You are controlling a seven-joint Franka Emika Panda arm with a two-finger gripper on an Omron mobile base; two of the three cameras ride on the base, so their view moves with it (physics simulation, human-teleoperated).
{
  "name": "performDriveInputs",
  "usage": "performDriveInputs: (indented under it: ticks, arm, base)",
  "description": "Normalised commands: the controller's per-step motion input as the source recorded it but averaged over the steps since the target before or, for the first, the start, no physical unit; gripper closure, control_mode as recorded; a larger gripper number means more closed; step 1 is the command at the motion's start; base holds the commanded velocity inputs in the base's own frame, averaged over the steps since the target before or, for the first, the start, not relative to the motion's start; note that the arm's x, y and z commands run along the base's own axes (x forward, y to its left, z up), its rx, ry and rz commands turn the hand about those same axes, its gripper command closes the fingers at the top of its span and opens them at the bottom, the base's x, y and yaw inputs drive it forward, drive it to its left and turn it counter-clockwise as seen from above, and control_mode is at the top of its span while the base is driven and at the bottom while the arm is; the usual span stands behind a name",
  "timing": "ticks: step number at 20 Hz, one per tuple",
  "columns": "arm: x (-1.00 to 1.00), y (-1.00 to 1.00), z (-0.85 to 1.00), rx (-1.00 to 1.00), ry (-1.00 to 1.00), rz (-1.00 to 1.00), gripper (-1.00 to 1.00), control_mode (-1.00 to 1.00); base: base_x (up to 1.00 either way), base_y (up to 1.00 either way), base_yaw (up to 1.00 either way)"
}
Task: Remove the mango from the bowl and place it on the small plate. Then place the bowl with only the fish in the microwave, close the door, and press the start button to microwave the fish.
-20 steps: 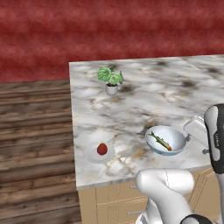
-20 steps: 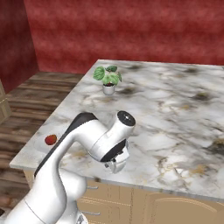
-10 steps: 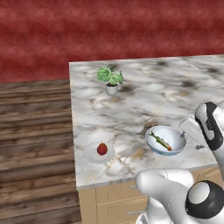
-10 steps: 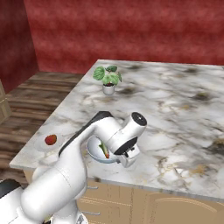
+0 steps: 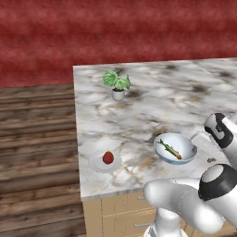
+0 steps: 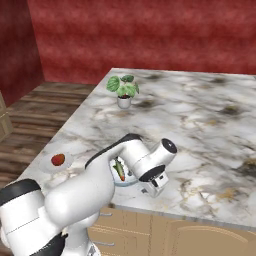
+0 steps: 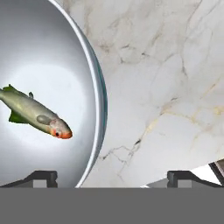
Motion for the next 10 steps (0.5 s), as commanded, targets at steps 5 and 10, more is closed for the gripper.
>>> performDriveInputs:
  ticks: [5,10]
  arm:
    - [0.42,0.00,-0.05,0.00,0.00,0.02,-1.00,-1.00]
    - [0.37,0.00,-0.12,0.00,0.00,0.03,-1.00,-1.00]
  base:
    - [0.00,0.00,0.00]
    - [0.00,0.00,0.00]
